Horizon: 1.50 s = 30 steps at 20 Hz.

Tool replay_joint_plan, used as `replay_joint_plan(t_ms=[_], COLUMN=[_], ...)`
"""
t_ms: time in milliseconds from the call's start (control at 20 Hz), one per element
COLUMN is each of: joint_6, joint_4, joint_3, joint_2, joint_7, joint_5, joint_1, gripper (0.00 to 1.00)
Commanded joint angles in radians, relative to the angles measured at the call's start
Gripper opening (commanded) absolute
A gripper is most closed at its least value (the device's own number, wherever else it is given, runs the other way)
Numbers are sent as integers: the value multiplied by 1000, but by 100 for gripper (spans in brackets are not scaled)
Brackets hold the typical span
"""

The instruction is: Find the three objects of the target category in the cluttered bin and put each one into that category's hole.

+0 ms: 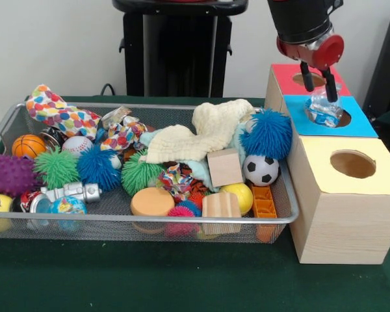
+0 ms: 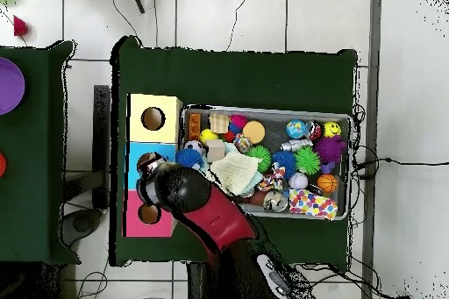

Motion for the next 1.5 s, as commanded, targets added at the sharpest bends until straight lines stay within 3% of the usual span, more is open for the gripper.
replay_joint_plan(t_ms=[50,300,550,650,700,1100,1150,1500], joint_6=[-146,-161,-19,-8,-3,97,138,78], joint_4=[10,-6,-82,-89,-93,-96,-100,-68], joint_3=[82,80,-93,-110,-118,-106,-107,-97], joint_2=[68,80,51,53,54,59,53,61], joint_7=[202,201,235,231,230,266,306,263], joint_5=[72,63,-16,-17,-18,-4,6,49], joint_1=[-50,-50,47,60,67,80,87,71], gripper=[100,100,100,100,0,0,0,0])
